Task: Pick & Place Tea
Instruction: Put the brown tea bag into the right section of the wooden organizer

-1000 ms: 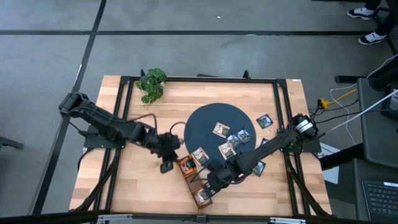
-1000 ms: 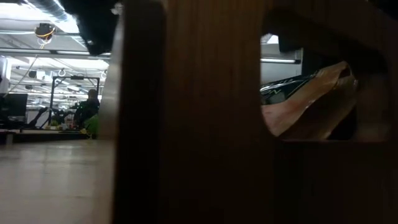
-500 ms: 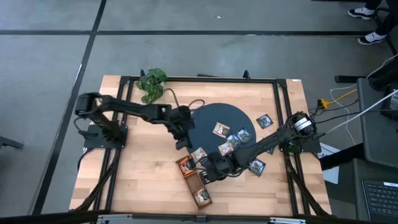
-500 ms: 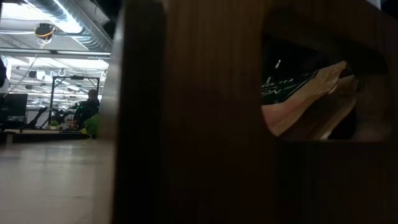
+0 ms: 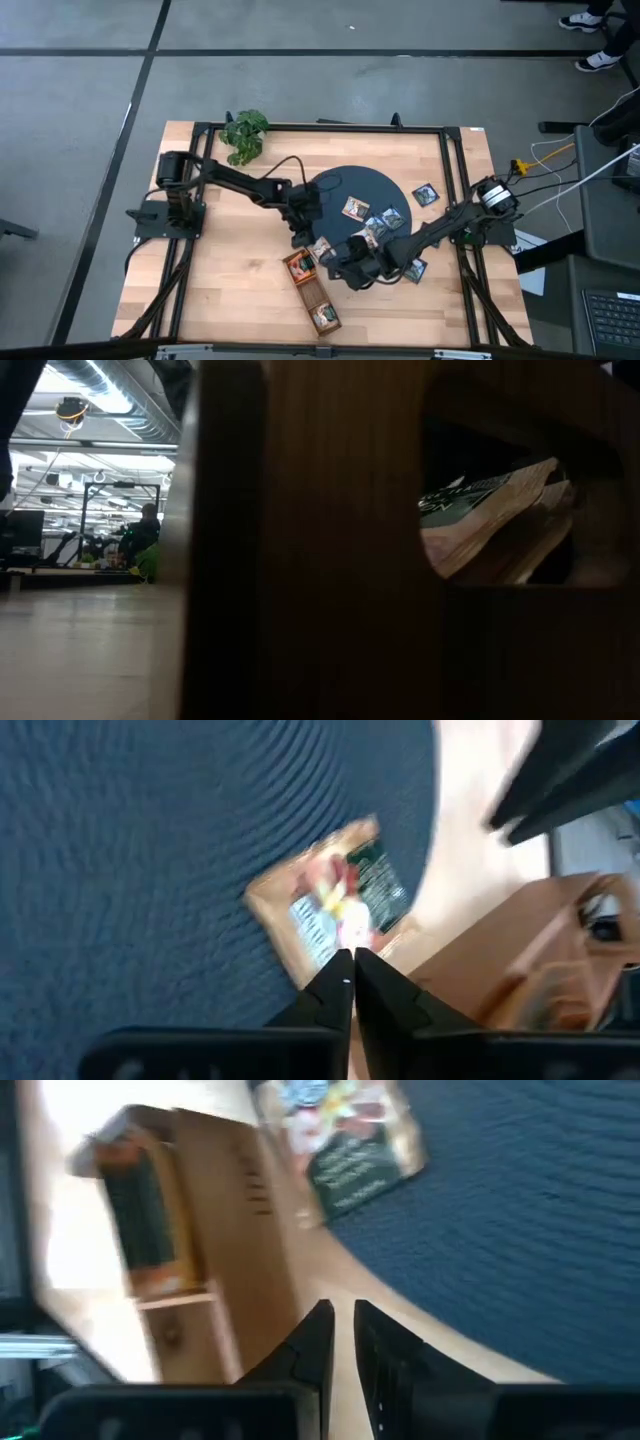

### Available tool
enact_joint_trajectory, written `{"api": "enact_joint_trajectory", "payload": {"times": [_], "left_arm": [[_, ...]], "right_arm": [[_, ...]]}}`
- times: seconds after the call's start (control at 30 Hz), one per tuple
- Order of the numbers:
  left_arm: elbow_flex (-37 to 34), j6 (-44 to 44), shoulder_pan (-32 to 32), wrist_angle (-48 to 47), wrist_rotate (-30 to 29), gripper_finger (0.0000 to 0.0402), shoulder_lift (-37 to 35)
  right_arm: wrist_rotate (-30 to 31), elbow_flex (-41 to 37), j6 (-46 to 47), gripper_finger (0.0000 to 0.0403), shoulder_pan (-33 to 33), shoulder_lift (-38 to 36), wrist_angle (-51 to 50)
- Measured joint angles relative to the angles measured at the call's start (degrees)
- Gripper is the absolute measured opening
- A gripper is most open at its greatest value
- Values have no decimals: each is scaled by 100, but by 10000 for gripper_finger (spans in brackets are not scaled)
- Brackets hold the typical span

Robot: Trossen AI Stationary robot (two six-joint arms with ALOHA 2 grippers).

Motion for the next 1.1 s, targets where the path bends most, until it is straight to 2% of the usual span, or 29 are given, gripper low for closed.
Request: {"api": "enact_joint_trajectory", "payload": {"times": [0.23,0.47,0.87,1.1], "left_arm": [[9,45,-51,153,56,6,437],[28,58,-119,272,-138,2,531],[19,-165,-122,249,-567,3,540],[12,-481,-116,398,-617,2,551]], "right_arm": [[2,-371,158,57,-206,0,689],[-20,-393,181,87,-330,0,677],[63,-393,774,148,-349,7,498],[282,-393,914,156,-435,22,363]]}}
